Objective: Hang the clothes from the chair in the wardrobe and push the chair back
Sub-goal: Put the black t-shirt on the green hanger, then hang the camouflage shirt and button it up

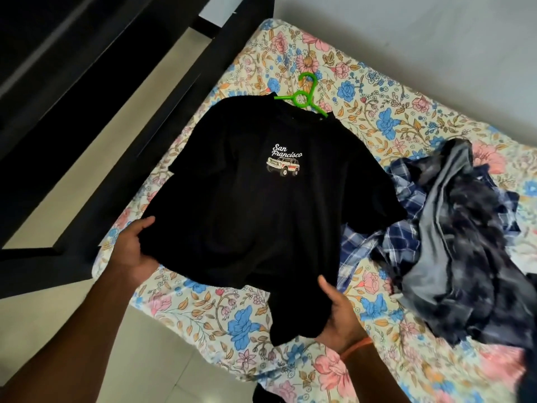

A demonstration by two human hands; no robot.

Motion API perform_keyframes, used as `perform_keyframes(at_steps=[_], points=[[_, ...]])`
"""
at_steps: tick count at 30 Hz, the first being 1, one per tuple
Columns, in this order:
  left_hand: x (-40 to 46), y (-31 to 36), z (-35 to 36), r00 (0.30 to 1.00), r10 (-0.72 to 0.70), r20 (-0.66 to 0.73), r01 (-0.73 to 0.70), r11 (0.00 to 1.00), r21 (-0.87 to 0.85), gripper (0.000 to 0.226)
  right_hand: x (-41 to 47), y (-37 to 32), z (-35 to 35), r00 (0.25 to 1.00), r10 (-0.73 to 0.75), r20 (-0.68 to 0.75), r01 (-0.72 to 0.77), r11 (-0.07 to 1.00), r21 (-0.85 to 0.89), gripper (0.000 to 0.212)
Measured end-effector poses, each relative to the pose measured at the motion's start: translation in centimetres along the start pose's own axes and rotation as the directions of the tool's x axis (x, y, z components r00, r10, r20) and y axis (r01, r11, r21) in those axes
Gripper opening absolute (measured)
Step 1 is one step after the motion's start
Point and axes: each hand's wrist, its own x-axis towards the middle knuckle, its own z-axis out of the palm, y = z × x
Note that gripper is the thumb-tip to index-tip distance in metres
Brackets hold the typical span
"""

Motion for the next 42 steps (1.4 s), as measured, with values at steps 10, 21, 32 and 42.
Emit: perform_keyframes(at_steps=[10,21,32,42], points=[[1.0,-4.0,-6.5,0.746,0.549,-0.377,0.309,0.215,0.926,0.050,2.6,7.2,-5.7,0.928,-0.159,-0.338,-0.116,0.736,-0.667,0.028],[-1.1,-11.9,-2.0,0.861,0.208,-0.464,0.026,0.893,0.449,0.091,1.3,9.0,-8.2,0.932,-0.152,-0.330,-0.129,0.711,-0.691,0.026],[-2.0,-6.3,-3.7,0.994,0.048,-0.101,-0.047,0.999,0.004,0.046,1.8,10.7,-8.4,0.920,-0.088,-0.383,-0.211,0.711,-0.671,0.013],[-4.0,-10.8,-2.9,0.362,0.650,-0.668,0.331,0.581,0.744,0.065,-0.4,10.4,-9.2,0.899,-0.219,-0.379,-0.268,0.408,-0.873,0.021]])
